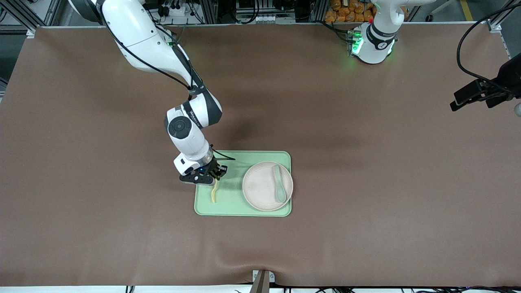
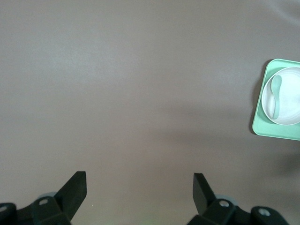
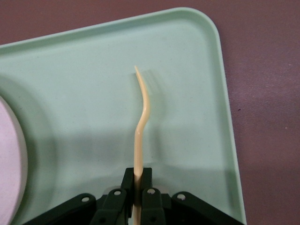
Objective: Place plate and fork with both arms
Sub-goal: 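Carry the yellow fork beside the plate on the tray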
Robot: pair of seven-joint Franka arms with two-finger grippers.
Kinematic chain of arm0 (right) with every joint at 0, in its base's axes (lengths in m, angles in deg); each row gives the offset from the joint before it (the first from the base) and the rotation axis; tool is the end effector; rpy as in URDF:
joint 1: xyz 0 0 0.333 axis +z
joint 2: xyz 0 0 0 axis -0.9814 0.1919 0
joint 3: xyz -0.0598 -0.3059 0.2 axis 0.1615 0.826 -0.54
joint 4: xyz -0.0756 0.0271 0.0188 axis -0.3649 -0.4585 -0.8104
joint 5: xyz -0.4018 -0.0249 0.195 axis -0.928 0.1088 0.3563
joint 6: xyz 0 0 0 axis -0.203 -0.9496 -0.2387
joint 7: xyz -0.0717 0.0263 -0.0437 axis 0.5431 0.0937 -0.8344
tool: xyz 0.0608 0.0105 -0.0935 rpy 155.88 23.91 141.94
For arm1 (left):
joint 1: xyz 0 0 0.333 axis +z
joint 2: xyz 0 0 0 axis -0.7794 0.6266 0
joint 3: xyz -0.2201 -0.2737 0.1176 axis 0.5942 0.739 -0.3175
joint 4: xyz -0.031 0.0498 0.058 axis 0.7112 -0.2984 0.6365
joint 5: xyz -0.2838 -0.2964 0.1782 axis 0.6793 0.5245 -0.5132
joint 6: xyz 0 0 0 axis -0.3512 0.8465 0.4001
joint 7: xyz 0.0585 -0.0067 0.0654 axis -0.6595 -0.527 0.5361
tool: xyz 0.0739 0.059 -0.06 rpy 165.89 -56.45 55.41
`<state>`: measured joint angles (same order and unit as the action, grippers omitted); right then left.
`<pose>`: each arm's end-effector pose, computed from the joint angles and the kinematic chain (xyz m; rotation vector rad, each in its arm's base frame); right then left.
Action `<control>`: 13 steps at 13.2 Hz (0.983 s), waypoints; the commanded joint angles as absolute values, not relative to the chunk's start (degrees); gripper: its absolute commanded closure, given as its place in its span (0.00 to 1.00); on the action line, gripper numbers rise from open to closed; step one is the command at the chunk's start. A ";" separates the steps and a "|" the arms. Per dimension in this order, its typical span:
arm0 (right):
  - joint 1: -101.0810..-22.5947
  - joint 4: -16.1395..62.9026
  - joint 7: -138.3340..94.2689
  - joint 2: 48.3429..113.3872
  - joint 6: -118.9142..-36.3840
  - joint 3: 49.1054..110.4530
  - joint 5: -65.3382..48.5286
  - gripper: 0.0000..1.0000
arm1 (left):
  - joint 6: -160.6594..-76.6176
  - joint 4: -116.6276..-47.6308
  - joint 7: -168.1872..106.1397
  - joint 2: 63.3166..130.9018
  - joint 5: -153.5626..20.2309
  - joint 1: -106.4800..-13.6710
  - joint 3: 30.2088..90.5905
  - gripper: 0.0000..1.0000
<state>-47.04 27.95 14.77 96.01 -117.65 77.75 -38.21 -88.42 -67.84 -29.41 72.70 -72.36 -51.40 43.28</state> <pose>0.6530 0.3542 0.1867 -2.9773 0.2193 -0.2826 0.6122 -0.0207 0.6997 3.0784 0.1762 -0.0011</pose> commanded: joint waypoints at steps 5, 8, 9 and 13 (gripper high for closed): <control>-47.12 29.30 14.02 95.98 -118.74 77.41 -37.34 0.93 | -88.22 -67.85 -29.65 72.63 -73.37 -51.64 43.13 0.00; -47.03 29.30 14.02 96.51 -118.83 77.41 -37.34 0.91 | -88.49 -67.76 -29.65 72.81 -73.37 -51.64 43.13 0.00; -47.03 29.21 14.02 96.69 -118.83 77.41 -37.43 0.90 | -88.49 -67.85 -29.65 72.89 -73.37 -51.73 43.13 0.00; -47.03 29.21 13.94 96.78 -118.74 77.49 -37.69 0.50 | -88.49 -67.85 -29.83 72.81 -73.46 -51.55 43.13 0.00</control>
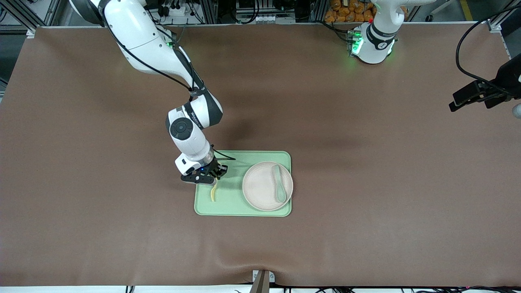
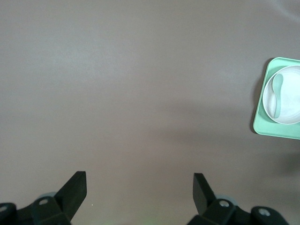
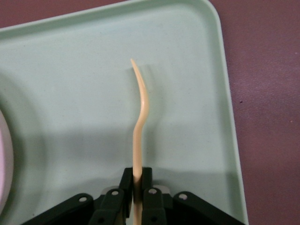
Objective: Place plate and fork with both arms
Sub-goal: 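Lower the fork onto the tray and open the right gripper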
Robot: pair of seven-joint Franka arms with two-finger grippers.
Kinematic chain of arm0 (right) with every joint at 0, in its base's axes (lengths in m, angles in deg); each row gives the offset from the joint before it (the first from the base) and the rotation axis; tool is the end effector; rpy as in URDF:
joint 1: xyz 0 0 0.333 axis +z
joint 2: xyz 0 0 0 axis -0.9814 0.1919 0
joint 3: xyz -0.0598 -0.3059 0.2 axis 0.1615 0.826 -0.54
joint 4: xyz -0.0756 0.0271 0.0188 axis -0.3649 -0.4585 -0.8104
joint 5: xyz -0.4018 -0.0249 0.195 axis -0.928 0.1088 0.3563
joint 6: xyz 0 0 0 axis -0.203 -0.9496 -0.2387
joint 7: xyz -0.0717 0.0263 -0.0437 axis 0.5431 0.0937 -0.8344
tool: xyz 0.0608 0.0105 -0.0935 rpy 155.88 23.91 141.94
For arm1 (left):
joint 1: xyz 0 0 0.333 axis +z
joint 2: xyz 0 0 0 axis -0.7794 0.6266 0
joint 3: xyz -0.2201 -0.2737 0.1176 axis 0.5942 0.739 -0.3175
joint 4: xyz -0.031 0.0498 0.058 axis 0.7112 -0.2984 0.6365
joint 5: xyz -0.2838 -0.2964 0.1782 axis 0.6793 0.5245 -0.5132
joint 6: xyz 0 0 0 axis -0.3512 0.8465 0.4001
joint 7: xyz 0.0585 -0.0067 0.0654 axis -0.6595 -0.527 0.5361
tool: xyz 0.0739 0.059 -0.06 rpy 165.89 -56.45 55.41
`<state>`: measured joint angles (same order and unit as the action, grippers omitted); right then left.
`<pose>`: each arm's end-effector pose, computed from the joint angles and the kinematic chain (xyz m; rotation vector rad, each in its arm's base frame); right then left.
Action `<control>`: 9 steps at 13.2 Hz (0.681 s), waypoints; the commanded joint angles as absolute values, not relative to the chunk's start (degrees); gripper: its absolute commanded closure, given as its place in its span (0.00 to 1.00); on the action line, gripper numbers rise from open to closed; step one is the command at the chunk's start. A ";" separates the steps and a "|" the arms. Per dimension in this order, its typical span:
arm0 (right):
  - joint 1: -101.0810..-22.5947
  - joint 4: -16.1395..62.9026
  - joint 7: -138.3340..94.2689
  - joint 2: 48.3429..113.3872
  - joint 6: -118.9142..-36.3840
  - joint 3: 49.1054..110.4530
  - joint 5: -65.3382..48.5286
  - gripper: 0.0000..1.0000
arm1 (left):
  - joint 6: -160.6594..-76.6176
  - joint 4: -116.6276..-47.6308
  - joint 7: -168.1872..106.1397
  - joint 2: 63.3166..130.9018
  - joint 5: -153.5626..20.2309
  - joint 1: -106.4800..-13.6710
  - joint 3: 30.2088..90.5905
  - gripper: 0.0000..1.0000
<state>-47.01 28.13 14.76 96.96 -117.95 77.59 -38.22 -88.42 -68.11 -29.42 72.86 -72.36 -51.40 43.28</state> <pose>0.6492 0.3544 0.1735 -2.9867 0.2162 -0.2645 0.6132 -0.0207 0.6955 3.0789 0.1763 -0.0127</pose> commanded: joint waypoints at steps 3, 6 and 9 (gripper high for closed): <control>-47.03 29.21 14.02 96.78 -118.65 77.49 -37.69 0.00 | -88.22 -67.93 -29.91 72.72 -73.46 -51.47 43.13 0.00; -47.21 29.21 13.85 95.99 -118.21 77.49 -37.69 0.00 | -88.14 -67.93 -29.83 72.72 -73.46 -51.46 43.13 0.00; -47.56 29.21 13.76 93.62 -115.86 77.49 -37.69 0.00 | -88.05 -67.93 -29.92 72.54 -73.46 -51.46 43.04 0.00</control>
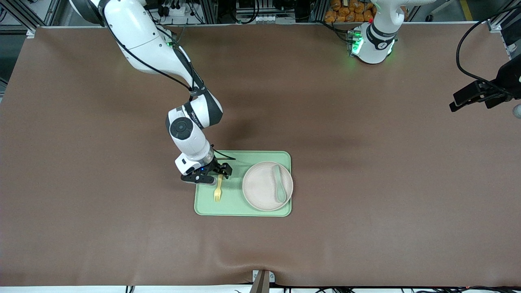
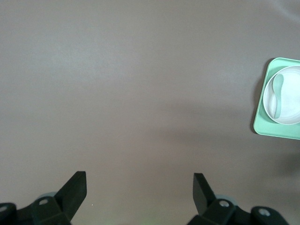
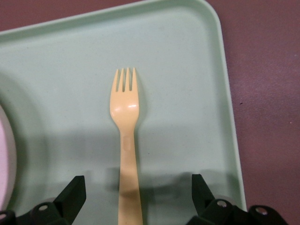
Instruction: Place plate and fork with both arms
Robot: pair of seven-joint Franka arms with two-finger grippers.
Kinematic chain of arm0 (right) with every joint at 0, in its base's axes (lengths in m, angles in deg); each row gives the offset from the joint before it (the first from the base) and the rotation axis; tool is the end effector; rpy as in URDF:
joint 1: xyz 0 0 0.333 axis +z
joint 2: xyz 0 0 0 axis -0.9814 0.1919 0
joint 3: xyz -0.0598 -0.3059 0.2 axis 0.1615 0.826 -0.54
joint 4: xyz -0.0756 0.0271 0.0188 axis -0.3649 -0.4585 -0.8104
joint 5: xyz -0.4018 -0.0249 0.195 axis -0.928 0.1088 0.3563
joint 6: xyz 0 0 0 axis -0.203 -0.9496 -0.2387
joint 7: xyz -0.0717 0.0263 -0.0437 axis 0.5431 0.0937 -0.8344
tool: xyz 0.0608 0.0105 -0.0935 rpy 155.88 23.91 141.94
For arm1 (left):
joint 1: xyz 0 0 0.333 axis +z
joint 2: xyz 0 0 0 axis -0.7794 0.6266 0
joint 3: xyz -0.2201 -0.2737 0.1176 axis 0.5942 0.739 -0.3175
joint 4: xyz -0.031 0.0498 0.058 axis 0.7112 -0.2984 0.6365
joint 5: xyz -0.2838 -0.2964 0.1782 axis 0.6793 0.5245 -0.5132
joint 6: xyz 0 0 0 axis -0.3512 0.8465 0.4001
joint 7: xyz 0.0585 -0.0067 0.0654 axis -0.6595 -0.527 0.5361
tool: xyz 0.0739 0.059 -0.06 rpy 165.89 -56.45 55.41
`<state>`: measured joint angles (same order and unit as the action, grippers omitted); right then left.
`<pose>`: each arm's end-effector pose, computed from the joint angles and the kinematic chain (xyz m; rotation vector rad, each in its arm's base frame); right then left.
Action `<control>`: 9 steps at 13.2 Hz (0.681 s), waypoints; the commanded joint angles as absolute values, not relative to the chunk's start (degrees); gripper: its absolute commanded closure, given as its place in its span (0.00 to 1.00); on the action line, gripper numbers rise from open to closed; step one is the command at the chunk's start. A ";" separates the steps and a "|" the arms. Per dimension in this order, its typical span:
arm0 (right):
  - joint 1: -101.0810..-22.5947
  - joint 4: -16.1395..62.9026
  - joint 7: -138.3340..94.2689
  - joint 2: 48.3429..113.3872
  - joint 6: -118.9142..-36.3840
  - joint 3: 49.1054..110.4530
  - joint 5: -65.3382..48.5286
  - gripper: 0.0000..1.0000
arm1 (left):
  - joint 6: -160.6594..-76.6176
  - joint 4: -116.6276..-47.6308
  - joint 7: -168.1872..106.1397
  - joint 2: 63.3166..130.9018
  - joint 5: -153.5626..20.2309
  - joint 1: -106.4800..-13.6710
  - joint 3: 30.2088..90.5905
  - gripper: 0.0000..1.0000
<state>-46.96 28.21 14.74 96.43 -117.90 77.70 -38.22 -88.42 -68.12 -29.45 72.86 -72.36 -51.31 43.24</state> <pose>0.6502 0.3543 0.1797 -2.9826 0.2161 -0.2737 0.6133 -0.0193 0.6954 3.0788 0.1790 -0.0128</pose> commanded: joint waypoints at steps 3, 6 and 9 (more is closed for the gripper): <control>-48.96 28.77 10.53 89.93 -109.35 77.76 -37.69 0.00 | -88.05 -67.93 -29.92 72.54 -73.37 -51.46 43.04 0.00; -52.21 28.77 5.25 86.94 -104.25 77.67 -37.69 0.00 | -88.05 -67.94 -29.74 72.54 -73.46 -51.46 43.04 0.00; -57.03 28.69 -1.42 81.77 -95.57 77.67 -37.69 0.00 | -88.05 -67.93 -29.83 72.54 -73.37 -51.46 42.87 0.00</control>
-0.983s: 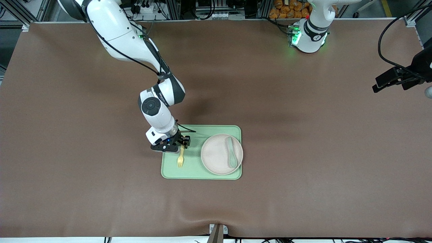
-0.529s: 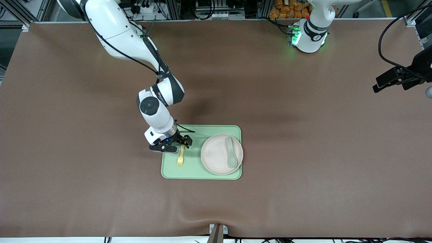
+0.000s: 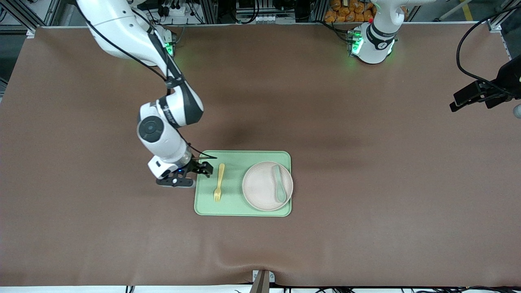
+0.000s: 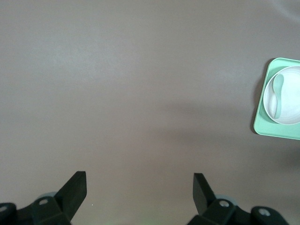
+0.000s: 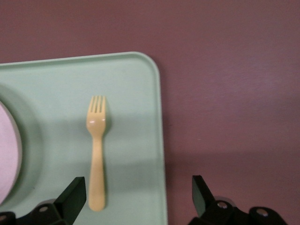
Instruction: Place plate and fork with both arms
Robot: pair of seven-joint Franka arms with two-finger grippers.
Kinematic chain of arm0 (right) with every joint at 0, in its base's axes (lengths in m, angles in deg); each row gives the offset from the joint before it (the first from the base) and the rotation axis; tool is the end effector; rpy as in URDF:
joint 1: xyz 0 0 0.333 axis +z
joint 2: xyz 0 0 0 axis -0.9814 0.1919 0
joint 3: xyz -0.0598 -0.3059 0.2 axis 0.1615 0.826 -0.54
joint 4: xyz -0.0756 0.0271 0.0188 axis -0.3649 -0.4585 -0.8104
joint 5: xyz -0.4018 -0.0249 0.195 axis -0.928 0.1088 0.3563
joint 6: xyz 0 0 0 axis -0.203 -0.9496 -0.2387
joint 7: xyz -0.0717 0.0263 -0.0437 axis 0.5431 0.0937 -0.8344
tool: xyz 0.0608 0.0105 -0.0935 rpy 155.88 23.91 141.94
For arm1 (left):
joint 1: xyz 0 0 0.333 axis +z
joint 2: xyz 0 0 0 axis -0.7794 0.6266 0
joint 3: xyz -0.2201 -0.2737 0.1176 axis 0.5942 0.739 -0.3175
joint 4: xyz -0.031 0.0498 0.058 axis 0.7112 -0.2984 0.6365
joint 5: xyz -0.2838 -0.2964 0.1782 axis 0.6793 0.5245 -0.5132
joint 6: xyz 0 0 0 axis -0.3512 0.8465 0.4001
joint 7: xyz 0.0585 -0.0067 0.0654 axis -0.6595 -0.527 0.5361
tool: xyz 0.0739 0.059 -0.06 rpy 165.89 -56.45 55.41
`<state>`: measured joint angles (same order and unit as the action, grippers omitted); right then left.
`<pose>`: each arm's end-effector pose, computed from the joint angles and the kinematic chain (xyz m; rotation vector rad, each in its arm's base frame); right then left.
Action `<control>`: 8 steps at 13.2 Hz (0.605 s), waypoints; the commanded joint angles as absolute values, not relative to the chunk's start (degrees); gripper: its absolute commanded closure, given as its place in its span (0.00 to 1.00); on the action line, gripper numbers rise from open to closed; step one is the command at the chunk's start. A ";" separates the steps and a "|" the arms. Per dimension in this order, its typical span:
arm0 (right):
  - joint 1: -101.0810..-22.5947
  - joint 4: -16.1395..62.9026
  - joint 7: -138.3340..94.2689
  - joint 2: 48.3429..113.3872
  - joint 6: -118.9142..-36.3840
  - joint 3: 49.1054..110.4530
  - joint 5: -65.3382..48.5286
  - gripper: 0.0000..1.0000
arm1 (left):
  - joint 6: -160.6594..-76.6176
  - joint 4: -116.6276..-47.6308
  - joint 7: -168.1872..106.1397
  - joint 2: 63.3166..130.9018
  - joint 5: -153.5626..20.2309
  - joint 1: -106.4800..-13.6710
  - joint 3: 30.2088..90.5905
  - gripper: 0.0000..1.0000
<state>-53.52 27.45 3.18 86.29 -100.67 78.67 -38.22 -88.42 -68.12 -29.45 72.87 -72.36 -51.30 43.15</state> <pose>0.6833 0.2699 0.2852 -3.0474 0.0928 -0.1394 0.6134 -0.0183 0.6953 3.0787 0.1817 -0.0130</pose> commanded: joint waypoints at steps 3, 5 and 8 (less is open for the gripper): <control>-63.18 28.42 -8.11 76.93 -86.24 77.76 -37.69 0.00 | -88.05 -67.85 -29.83 72.63 -73.46 -51.46 42.78 0.00; -66.01 27.81 -11.10 72.11 -79.40 77.84 -37.78 0.00 | -88.05 -67.76 -30.09 72.46 -73.46 -51.20 42.69 0.00; -68.90 21.24 -11.29 67.78 -66.13 78.46 -39.88 0.00 | -88.05 -67.50 -30.09 71.75 -73.37 -50.67 42.69 0.00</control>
<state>-66.84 24.22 -10.76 70.84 -72.53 79.00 -38.77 -88.42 -67.96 -29.51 72.70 -72.36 -50.87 42.73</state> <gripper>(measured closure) 0.000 0.000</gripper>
